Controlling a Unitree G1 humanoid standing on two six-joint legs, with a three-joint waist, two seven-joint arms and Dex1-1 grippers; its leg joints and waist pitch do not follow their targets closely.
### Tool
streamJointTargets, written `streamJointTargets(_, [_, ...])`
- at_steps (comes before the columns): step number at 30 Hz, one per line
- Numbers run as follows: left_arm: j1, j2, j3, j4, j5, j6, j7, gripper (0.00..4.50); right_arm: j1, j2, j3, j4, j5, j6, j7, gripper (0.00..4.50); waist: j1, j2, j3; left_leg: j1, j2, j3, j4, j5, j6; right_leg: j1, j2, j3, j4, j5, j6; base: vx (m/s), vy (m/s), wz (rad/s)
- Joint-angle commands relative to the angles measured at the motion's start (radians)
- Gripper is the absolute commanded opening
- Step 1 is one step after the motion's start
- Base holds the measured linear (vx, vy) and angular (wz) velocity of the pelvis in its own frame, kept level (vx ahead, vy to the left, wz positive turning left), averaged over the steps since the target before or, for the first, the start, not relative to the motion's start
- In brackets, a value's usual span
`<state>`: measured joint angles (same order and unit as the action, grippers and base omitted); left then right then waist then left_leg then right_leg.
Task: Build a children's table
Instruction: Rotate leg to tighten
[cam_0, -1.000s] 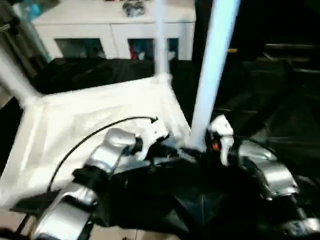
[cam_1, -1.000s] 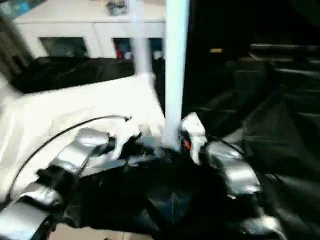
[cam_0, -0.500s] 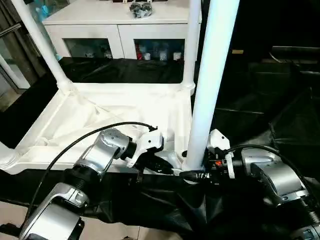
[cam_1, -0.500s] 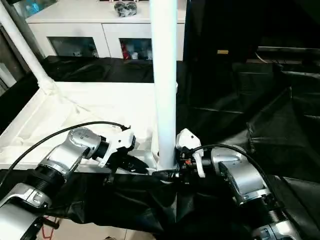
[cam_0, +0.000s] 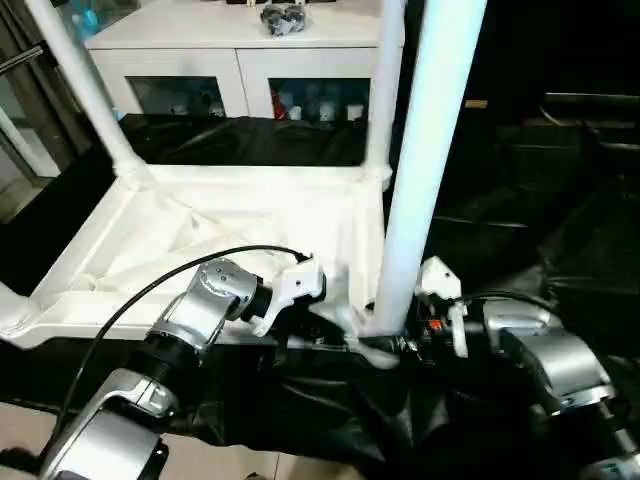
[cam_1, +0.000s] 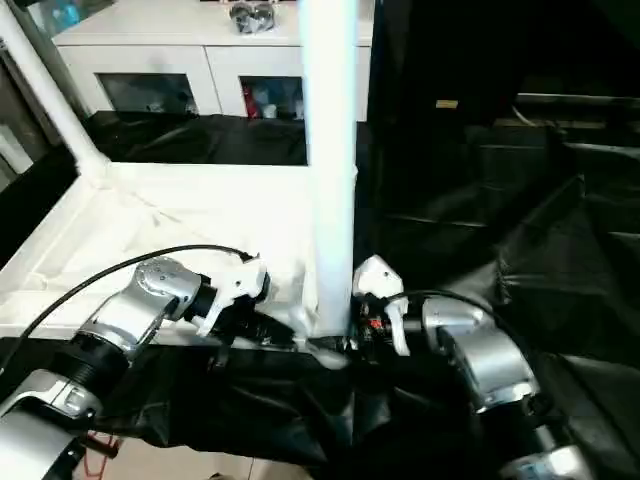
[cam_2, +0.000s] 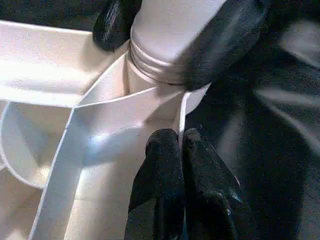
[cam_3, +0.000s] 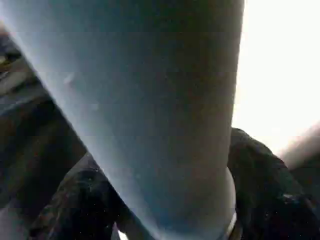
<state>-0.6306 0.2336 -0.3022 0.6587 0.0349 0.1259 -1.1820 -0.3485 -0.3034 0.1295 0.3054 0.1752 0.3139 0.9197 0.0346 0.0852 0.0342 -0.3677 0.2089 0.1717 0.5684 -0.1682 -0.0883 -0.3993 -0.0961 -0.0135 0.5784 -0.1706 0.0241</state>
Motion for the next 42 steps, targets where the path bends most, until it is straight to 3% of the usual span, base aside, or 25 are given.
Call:
streamJointTargets(1, [-0.033,-0.081,0.005,0.014,-0.011,0.022,0.129,0.00,-0.011,0.070,0.040,0.072,-0.033,0.016,-0.113,2.61,-0.003,-0.018,-0.049,0.007,-0.007,0.007,-0.070,-0.342,0.002,0.039,-0.017,-0.003,-0.077,-0.407,-0.185,0.000,0.000,0.00])
streamJointTargets(3, [-0.040,-0.097,0.009,0.025,-0.002,0.031,0.174,0.00,-0.021,0.097,0.026,0.096,-0.034,0.029,-0.163,2.61,-0.013,-0.019,-0.047,0.007,-0.010,0.005,-0.071,-0.359,0.006,0.036,-0.016,-0.004,-0.086,-0.460,-0.157,0.000,0.000,0.00])
streamJointTargets(5, [-0.051,-0.123,0.021,0.040,0.008,0.053,0.247,0.00,-0.034,0.138,0.009,0.125,-0.039,0.041,-0.236,2.61,-0.017,-0.013,-0.047,0.007,-0.008,0.004,-0.072,-0.367,0.008,0.031,-0.015,-0.003,-0.088,-0.457,-0.152,0.000,0.000,0.00])
streamJointTargets(8, [-0.064,-0.178,0.047,0.052,0.019,0.088,0.364,0.00,-0.064,0.216,-0.019,0.183,-0.060,0.058,-0.368,2.61,-0.028,-0.015,-0.046,0.009,-0.013,0.003,-0.071,-0.386,0.005,0.027,-0.013,-0.008,-0.094,-0.490,-0.143,0.000,0.000,0.00])
streamJointTargets(10, [-0.058,-0.192,0.045,0.042,0.022,0.091,0.365,0.00,-0.074,0.234,-0.014,0.203,-0.071,0.021,-0.380,2.61,-0.030,-0.015,-0.045,0.008,-0.013,0.002,-0.072,-0.398,0.012,0.026,-0.013,-0.009,-0.099,-0.508,-0.133,0.000,0.000,0.00])
streamJointTargets(12, [-0.053,-0.193,0.039,0.035,0.022,0.088,0.355,0.00,-0.077,0.238,-0.014,0.207,-0.071,0.002,-0.376,3.31,-0.031,-0.015,-0.046,0.004,-0.012,0.000,-0.074,-0.405,0.018,0.026,-0.014,-0.008,-0.099,-0.509,-0.127,0.000,0.000,0.00])
streamJointTargets(15, [-0.038,-0.179,0.019,0.015,0.020,0.073,0.312,0.00,-0.074,0.224,-0.006,0.173,-0.045,0.006,-0.310,3.31,-0.031,-0.014,-0.047,0.004,-0.010,0.000,-0.075,-0.408,0.021,0.027,-0.013,-0.008,-0.097,-0.481,-0.135,0.000,0.000,0.00])
streamJointTargets(18, [-0.025,-0.152,0.003,-0.001,0.015,0.059,0.256,0.00,-0.062,0.163,0.044,0.128,-0.074,-0.036,-0.216,3.75,-0.028,-0.013,-0.051,0.001,-0.006,0.002,-0.074,-0.390,0.027,0.031,-0.012,-0.004,-0.090,-0.396,-0.159,0.000,0.000,0.00])
streamJointTargets(22, [-0.011,-0.127,-0.011,-0.023,0.005,0.032,0.181,0.00,-0.060,0.119,0.046,0.114,-0.072,-0.065,-0.155,3.75,-0.026,-0.014,-0.059,-0.005,-0.006,0.006,-0.065,-0.296,0.054,0.042,-0.015,-0.003,-0.072,-0.230,-0.222,0.013,-0.002,0.00])
streamJointTargets(23, [0.003,-0.104,-0.020,-0.049,-0.013,0.013,0.104,0.00,-0.052,0.077,0.047,0.082,-0.048,-0.070,-0.080,3.75,-0.025,-0.018,-0.060,-0.005,-0.006,0.008,-0.063,-0.284,0.059,0.043,-0.015,-0.002,-0.072,-0.212,-0.229,0.062,-0.009,0.02])
streamJointTargets(24, [0.009,-0.087,-0.027,-0.066,-0.024,0.014,0.054,0.00,-0.042,0.045,0.051,0.050,-0.025,-0.061,-0.013,3.75,-0.018,-0.016,-0.066,-0.007,-0.004,0.008,-0.056,-0.214,0.085,0.052,-0.013,-0.002,-0.057,-0.100,-0.258,0.062,-0.009,0.02])
streamJointTargets(25, [0.009,-0.086,-0.028,-0.066,-0.024,0.014,0.052,0.00,-0.041,0.042,0.052,0.047,-0.023,-0.058,-0.007,3.75,-0.014,-0.012,-0.068,-0.006,-0.002,0.009,-0.053,-0.188,0.096,0.052,-0.012,-0.003,-0.053,-0.052,-0.270,0.066,-0.006,0.02])
streamJointTargets(27, [0.010,-0.056,-0.043,-0.075,-0.027,0.025,-0.011,0.00,-0.017,-0.017,0.073,-0.018,0.011,-0.032,0.106,3.75,-0.002,-0.013,-0.070,-0.003,-0.001,0.010,-0.048,-0.139,0.122,0.055,-0.008,-0.005,-0.043,0.036,-0.295,0.055,-0.002,0.00])
streamJointTargets(29, [0.012,-0.041,-0.049,-0.080,-0.027,0.029,-0.042,0.00,-0.005,-0.047,0.084,-0.044,0.024,-0.026,0.159,3.75,0.010,-0.012,-0.070,0.002,0.001,0.015,-0.043,-0.135,0.135,0.049,-0.010,-0.004,-0.040,0.066,-0.309,0.000,0.000,0.00])
streamJointTargets(34, [0.018,-0.002,-0.069,-0.098,-0.045,0.017,-0.150,0.00,0.017,-0.109,0.114,-0.087,0.049,-0.002,0.278,3.75,0.028,-0.014,-0.059,0.005,0.005,0.016,-0.055,-0.228,0.097,0.048,-0.014,-0.001,-0.052,-0.103,-0.286,0.000,0.000,0.00])
streamJointTargets(38, [0.023,0.024,-0.089,-0.123,-0.055,0.032,-0.217,0.00,0.026,-0.136,0.136,-0.114,0.058,0.029,0.328,3.75,0.026,-0.015,-0.057,0.004,0.006,0.013,-0.060,-0.250,0.075,0.048,-0.015,0.000,-0.055,-0.157,-0.269,0.000,0.000,0.00])
streamJointTargets(42, [0.021,0.037,-0.098,-0.114,-0.041,0.031,-0.223,0.00,0.029,-0.136,0.139,-0.130,0.065,0.050,0.334,3.38,0.026,-0.018,-0.057,0.005,0.005,0.014,-0.061,-0.251,0.064,0.045,-0.016,0.002,-0.058,-0.188,-0.259,0.000,0.000,0.00])
